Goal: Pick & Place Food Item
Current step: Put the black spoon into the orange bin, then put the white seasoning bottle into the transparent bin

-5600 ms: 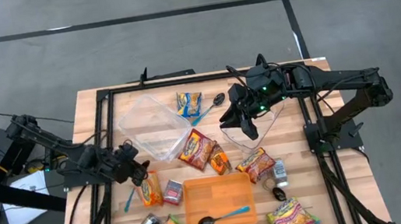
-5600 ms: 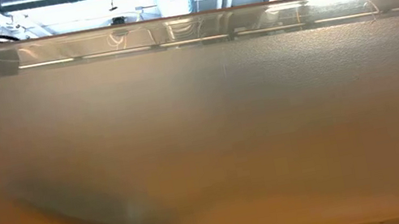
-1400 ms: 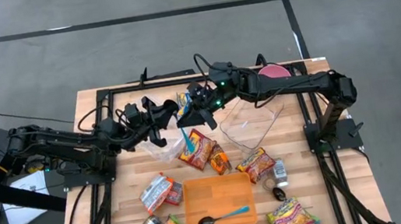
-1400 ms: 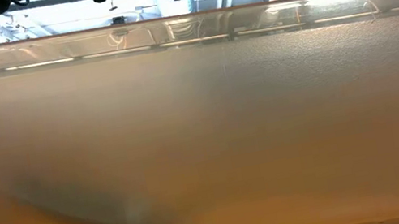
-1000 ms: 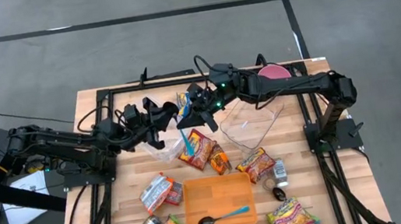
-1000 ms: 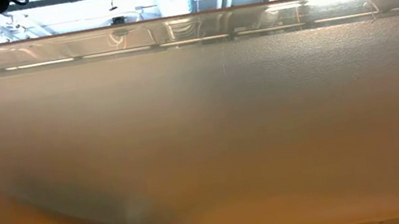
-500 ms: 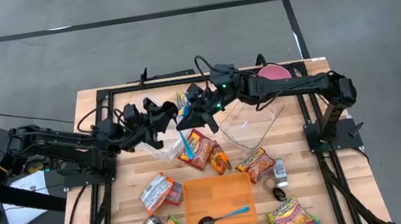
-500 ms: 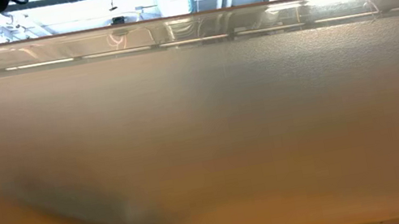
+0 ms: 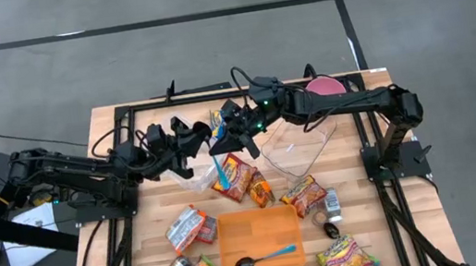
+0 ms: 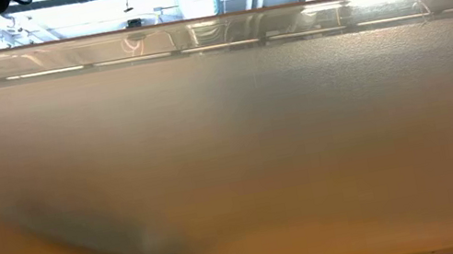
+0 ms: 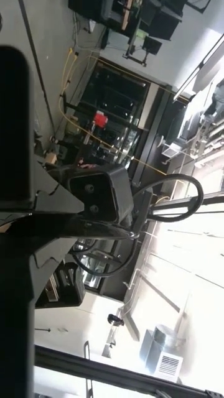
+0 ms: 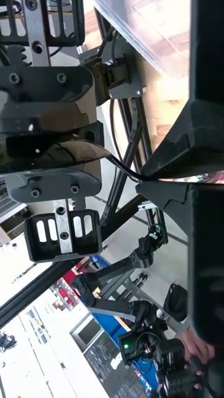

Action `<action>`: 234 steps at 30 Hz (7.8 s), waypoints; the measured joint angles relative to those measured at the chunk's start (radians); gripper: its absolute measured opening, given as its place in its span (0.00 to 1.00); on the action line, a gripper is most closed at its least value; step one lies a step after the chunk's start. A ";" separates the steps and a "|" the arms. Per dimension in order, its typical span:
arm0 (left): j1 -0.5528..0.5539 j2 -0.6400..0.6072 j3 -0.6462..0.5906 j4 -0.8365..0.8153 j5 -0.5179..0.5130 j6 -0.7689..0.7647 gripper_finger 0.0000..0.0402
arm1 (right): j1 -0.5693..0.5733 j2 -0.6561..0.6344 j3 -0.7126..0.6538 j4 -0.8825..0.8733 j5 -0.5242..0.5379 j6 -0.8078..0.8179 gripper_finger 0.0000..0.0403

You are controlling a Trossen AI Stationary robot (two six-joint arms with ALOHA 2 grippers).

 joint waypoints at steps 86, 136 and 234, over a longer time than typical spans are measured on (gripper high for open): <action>0.003 -0.484 0.010 -0.630 -0.232 0.248 0.52 | 0.057 -0.043 0.003 -0.694 -0.010 -0.265 0.00; 0.121 -0.483 0.010 -0.796 -0.433 0.351 0.49 | 0.354 0.415 0.001 -0.565 -0.047 -0.214 0.00; 0.103 -0.373 0.011 -0.557 -0.311 0.148 0.49 | 0.210 -0.768 -0.452 -1.214 0.802 0.225 0.33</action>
